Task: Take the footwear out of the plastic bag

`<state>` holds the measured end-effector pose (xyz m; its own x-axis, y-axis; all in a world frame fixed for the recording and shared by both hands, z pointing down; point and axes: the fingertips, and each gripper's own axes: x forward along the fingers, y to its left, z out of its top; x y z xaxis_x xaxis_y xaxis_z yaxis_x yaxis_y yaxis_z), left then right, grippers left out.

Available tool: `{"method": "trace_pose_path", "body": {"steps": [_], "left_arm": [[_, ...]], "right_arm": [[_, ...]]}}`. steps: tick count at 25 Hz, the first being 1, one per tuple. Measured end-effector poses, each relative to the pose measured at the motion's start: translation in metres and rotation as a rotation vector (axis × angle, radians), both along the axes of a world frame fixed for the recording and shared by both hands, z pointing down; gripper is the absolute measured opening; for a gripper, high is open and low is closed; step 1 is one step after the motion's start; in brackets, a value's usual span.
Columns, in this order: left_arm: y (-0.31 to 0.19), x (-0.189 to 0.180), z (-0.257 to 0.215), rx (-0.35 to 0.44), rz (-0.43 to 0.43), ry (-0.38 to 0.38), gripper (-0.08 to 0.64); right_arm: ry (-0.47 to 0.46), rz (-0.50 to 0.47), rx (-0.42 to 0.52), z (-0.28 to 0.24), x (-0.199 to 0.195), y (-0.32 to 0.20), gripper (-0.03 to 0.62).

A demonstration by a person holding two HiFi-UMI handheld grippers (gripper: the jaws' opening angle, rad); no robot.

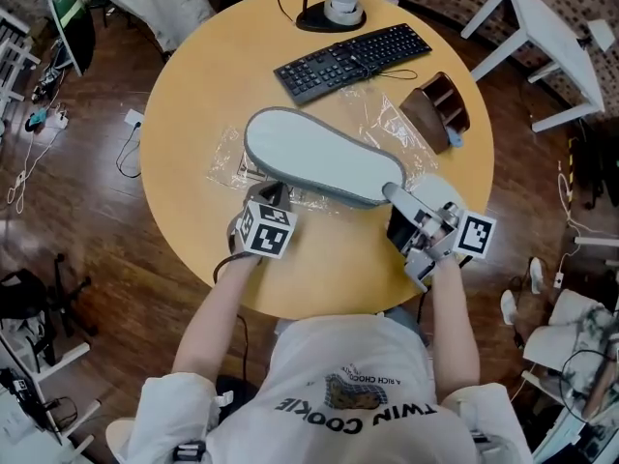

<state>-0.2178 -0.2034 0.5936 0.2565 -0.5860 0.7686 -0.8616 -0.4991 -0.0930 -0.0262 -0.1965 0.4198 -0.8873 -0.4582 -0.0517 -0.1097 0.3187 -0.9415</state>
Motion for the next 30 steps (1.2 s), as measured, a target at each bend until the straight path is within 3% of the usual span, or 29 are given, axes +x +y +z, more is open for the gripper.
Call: {"method": "trace_pose_path", "body": {"steps": [9,22,26,30], "left_arm": [[0.0,0.0,0.001,0.0,0.024,0.024,0.006],[-0.001,0.001,0.003,0.026,0.046,0.016,0.006],[0.0,0.001,0.003,0.032,0.05,0.014,0.006],[0.0,0.001,0.001,0.039,0.056,0.012,0.006]], "right_arm": [[-0.022,-0.012,-0.056,0.026,-0.042,-0.016,0.06],[0.042,0.005,-0.195,0.096,-0.072,-0.03,0.06],[0.137,0.032,-0.195,0.113,-0.069,-0.033,0.06],[0.257,0.023,-0.095,0.114,-0.071,-0.037,0.061]]}}
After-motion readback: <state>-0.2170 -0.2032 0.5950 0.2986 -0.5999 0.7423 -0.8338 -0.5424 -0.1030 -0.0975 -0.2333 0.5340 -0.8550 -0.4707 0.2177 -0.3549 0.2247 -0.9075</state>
